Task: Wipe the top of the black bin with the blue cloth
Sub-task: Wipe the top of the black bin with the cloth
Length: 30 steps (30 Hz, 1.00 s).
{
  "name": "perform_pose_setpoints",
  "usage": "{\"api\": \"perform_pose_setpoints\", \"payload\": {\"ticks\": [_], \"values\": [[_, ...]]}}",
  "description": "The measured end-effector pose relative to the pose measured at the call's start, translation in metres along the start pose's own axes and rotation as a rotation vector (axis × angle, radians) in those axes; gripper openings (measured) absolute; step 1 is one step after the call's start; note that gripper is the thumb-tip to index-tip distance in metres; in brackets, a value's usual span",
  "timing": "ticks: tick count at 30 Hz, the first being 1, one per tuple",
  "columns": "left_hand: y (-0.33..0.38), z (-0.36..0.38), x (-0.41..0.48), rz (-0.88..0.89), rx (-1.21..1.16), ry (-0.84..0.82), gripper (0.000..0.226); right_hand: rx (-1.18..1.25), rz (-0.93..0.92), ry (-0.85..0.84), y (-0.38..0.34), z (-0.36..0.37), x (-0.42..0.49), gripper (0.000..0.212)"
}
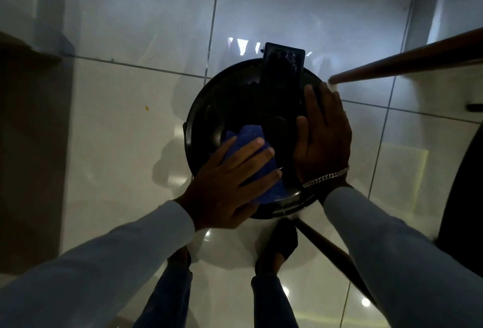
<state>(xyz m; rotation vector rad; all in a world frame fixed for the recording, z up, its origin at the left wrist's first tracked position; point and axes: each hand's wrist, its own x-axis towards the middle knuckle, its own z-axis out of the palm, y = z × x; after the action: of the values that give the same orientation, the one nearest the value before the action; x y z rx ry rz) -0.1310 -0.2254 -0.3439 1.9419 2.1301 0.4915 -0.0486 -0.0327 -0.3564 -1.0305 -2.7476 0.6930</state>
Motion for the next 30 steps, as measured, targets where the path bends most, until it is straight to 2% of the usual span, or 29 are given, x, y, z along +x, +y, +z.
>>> {"api": "perform_pose_setpoints", "payload": {"ticks": [3,6,8,13,19,25,28,30], "values": [[-0.016,-0.010,0.029,-0.174,-0.083,0.099,0.053,-0.020,-0.001,0.001,-0.001,0.000,0.000,0.051],[-0.043,-0.027,0.062,-0.437,-0.231,0.302,0.051,-0.028,0.006,-0.001,-0.002,0.001,0.000,0.051],[-0.058,-0.036,0.072,-0.539,-0.371,0.418,0.046,-0.018,0.015,0.009,-0.003,0.001,-0.001,0.051],[-0.049,-0.021,0.032,-0.489,-0.321,0.366,0.047,-0.019,0.028,0.009,-0.006,0.000,0.000,0.051],[-0.013,-0.007,-0.011,-0.516,-0.348,0.347,0.052,-0.031,0.021,0.018,-0.006,-0.001,0.000,0.051],[-0.081,-0.056,0.065,-0.368,-0.505,0.262,0.044,-0.052,0.045,0.033,-0.010,-0.001,0.000,0.052],[-0.088,-0.067,0.100,-0.310,-0.601,0.164,0.041,-0.049,0.048,0.026,-0.011,-0.002,0.000,0.053],[-0.084,-0.062,0.094,-0.304,-0.570,0.177,0.044,-0.037,0.057,0.030,-0.012,-0.002,0.000,0.052]]}}
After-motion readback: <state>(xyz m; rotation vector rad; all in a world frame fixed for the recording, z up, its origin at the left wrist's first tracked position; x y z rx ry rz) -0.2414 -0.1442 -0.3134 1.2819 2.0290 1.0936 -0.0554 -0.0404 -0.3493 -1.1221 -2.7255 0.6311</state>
